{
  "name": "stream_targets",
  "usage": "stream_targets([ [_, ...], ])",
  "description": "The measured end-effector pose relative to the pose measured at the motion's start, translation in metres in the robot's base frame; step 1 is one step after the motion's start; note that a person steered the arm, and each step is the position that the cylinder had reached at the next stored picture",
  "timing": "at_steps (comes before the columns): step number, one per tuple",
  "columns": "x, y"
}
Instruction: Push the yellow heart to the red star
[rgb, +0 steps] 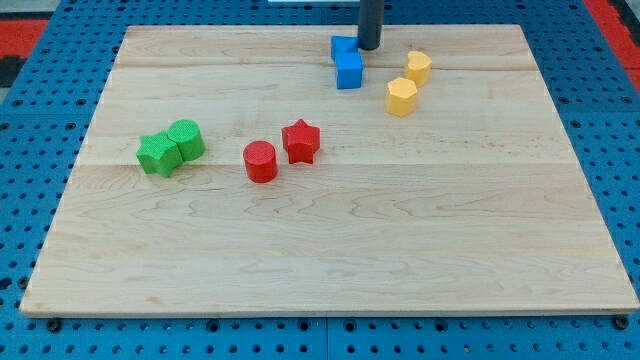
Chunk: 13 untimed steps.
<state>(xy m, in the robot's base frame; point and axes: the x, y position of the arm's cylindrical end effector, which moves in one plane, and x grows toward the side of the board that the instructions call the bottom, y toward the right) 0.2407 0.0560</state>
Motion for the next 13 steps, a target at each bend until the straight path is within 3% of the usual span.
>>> stream_targets([
  [2,0.007,0.089],
  [3,0.031,0.101],
  [4,0.068,0.08],
  [6,0.011,0.083],
  [7,0.015,0.056],
  [10,0.142,-0.015],
  [11,0.146,-0.004],
  [13,0.097,0.02],
])
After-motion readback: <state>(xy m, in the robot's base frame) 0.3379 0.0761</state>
